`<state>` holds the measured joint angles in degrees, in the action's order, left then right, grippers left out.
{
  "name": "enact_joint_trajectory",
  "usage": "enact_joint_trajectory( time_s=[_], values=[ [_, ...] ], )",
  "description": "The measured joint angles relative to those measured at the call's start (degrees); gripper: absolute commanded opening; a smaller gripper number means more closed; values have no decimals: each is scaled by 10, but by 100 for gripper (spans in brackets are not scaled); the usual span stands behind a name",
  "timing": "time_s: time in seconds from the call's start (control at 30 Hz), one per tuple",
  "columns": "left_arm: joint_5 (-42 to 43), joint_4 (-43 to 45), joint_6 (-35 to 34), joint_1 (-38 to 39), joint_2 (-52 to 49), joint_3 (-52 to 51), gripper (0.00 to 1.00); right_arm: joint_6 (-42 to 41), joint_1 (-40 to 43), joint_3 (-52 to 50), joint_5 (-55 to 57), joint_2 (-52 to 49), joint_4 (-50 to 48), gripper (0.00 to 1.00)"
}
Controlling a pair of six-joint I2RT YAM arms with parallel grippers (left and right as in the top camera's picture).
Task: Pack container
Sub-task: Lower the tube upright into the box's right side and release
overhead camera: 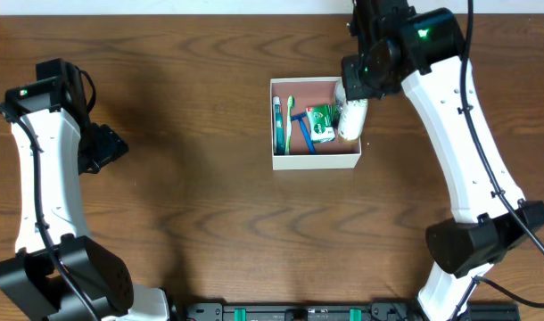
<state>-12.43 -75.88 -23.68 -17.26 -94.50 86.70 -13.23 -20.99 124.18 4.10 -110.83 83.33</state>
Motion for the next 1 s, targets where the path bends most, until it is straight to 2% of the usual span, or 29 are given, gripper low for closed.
enact_joint_trajectory(
  time_s=[0.6, 1.0],
  values=[
    [0, 0, 0, 0, 0, 0, 98, -5, 0, -19, 0, 0, -15, 1],
    [0, 0, 0, 0, 0, 0, 98, -11, 0, -75, 0, 0, -42, 1]
  ],
)
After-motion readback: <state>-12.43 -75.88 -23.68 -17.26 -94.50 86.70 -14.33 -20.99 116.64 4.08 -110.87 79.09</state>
